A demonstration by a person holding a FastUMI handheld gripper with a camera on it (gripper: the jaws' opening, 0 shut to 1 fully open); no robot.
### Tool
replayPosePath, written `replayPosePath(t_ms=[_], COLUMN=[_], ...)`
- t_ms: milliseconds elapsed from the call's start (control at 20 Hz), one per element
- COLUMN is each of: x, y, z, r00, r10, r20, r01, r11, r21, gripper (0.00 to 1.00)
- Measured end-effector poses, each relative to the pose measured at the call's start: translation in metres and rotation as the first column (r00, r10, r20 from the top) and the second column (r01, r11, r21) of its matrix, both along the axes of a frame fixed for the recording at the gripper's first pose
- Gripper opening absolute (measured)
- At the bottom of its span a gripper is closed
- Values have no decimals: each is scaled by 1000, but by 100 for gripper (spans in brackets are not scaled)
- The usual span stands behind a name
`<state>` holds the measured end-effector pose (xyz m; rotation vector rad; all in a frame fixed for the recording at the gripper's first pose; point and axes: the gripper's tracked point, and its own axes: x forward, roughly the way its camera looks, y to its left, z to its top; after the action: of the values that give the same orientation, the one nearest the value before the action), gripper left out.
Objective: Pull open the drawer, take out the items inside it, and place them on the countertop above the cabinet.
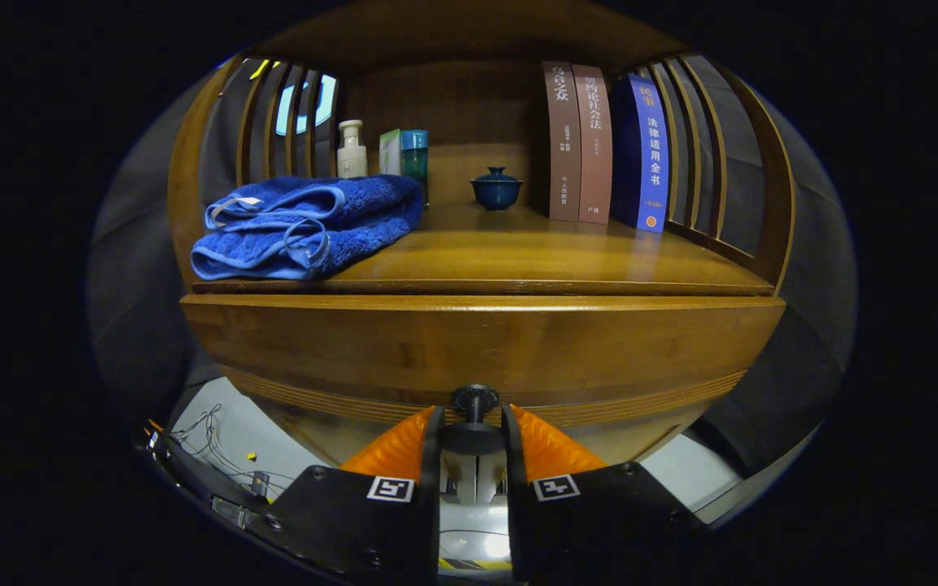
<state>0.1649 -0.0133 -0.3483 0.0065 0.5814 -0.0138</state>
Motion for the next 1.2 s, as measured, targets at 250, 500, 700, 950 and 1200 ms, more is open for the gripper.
replayPosePath(t_ms=[250, 500, 700, 950, 1200], x=[-38, -90, -131, -174, -189], y=[2, 4, 5, 5, 1], z=[4, 10, 13, 9, 8], r00=[999, 998, 997, 991, 988], r10=[2, 3, -4, -3, -4], r20=[-34, -59, -80, -133, -153], r01=[-2, -2, 5, 9, 12], r11=[1000, 1000, 1000, 999, 999], r21=[11, 13, 24, 41, 48], gripper=[38, 38, 38, 38, 38])
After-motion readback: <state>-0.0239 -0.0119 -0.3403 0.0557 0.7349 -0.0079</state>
